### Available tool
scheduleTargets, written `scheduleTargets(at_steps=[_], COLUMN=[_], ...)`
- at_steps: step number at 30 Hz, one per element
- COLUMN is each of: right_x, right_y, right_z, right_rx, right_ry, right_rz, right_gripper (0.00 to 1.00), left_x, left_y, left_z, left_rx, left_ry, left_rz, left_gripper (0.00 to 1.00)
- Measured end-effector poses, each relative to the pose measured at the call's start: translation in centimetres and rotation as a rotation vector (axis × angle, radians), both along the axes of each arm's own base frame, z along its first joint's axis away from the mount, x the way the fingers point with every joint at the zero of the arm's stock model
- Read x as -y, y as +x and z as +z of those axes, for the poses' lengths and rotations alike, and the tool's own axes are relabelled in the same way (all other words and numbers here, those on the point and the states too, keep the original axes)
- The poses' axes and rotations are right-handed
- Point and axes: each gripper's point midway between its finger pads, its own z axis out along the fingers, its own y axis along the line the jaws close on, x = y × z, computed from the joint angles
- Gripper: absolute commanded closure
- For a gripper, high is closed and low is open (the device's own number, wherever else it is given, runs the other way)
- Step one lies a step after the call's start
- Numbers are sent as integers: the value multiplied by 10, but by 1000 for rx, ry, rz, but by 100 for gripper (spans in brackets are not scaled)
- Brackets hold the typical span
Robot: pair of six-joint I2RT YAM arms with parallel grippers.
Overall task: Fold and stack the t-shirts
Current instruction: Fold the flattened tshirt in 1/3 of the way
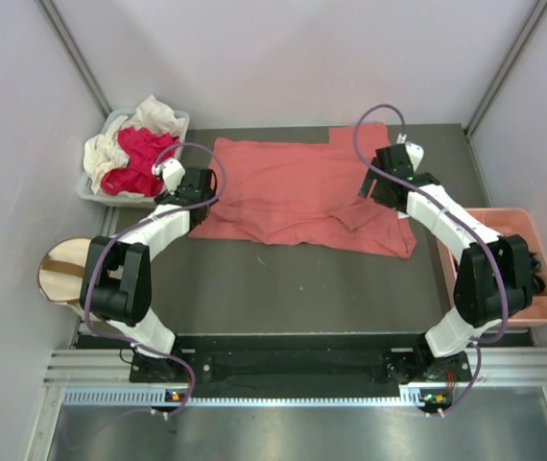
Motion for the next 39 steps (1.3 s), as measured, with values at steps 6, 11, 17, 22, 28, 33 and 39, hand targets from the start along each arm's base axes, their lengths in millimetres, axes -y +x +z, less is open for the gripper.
scheduleTargets(at_steps=[6, 11, 17, 22, 28, 33, 39], right_x=[-49, -63, -75, -80, -86, -88, -87], right_y=[-27, -34, -34, -31, -38, -42, -45], right_z=[-21, -37, -54, -67, -76, -81, -88], right_rx=[-62, -92, -114, -135, -153, -163, -176], right_ry=[69, 109, 147, 167, 176, 184, 185], right_rz=[153, 187, 205, 208, 217, 215, 206], right_gripper=[23, 37, 48, 52, 55, 55, 55], left_x=[10, 13, 14, 15, 15, 15, 14], left_y=[-21, -32, -35, -36, -36, -36, -36], left_z=[-19, -33, -32, -30, -30, -30, -30], left_rx=[-46, -83, -80, -75, -75, -75, -75], left_ry=[-25, -42, -47, -48, -47, -47, -46], left_rz=[-37, -51, -58, -59, -59, -59, -57], left_gripper=[1, 1, 1, 1, 1, 1, 1])
